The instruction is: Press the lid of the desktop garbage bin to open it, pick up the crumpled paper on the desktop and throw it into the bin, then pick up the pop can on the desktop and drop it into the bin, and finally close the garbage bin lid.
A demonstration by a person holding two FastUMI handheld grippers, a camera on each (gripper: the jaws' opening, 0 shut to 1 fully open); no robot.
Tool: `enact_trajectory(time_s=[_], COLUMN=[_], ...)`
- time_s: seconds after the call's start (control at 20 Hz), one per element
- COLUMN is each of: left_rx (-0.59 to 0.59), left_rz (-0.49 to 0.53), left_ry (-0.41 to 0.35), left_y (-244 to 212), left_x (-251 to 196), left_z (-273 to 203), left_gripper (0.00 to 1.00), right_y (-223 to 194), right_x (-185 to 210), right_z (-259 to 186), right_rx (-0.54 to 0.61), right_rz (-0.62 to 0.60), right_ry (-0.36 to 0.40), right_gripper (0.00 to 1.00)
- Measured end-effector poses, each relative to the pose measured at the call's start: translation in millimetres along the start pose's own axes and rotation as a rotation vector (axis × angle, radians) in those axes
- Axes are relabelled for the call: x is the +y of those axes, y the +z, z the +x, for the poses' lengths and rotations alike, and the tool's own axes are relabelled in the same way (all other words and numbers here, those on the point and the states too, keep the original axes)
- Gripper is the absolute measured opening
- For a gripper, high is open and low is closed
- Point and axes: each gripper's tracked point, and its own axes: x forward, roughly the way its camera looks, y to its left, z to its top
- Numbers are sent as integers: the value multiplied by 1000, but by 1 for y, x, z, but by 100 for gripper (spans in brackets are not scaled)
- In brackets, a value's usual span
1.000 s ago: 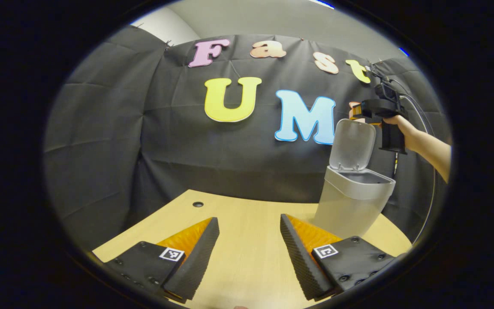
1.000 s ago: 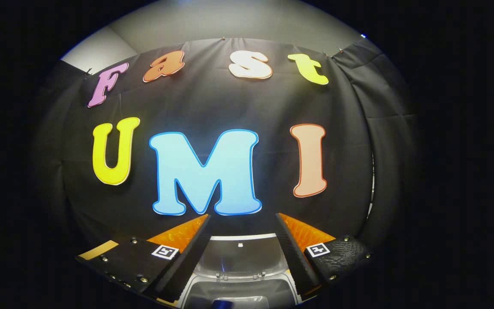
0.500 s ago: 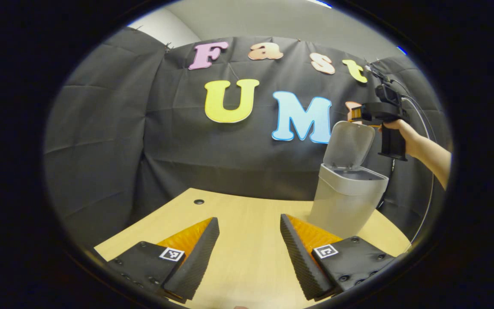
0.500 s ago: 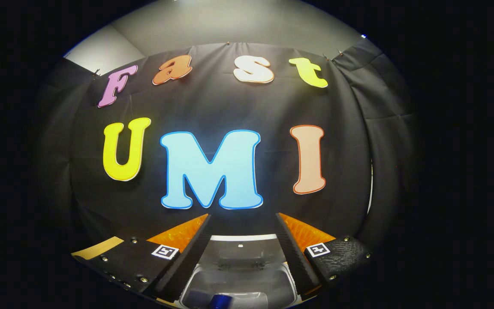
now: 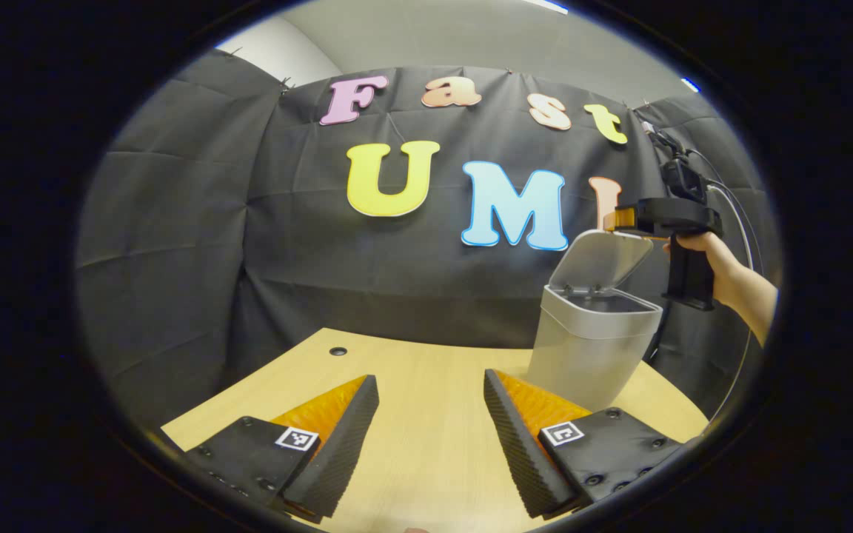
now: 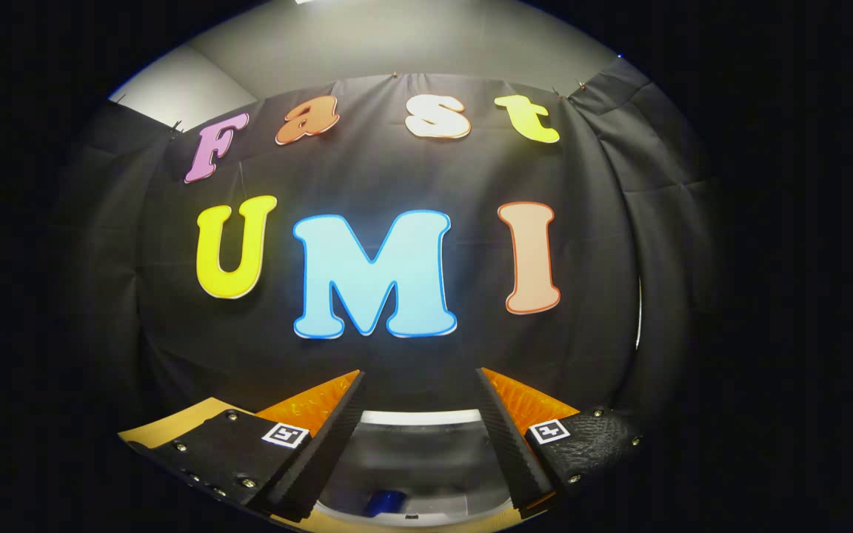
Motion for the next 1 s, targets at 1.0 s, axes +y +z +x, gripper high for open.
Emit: enact_trajectory(time_s=[1.0], left_rx=[0], left_rz=[21], left_ry=[15], left_y=[-1], left_x=[4], left_z=[-8], left_gripper=[96], right_y=[-93], right_x=[5], right_z=[4], right_rx=[107], right_rz=[-17], right_ry=[15], right_gripper=[94])
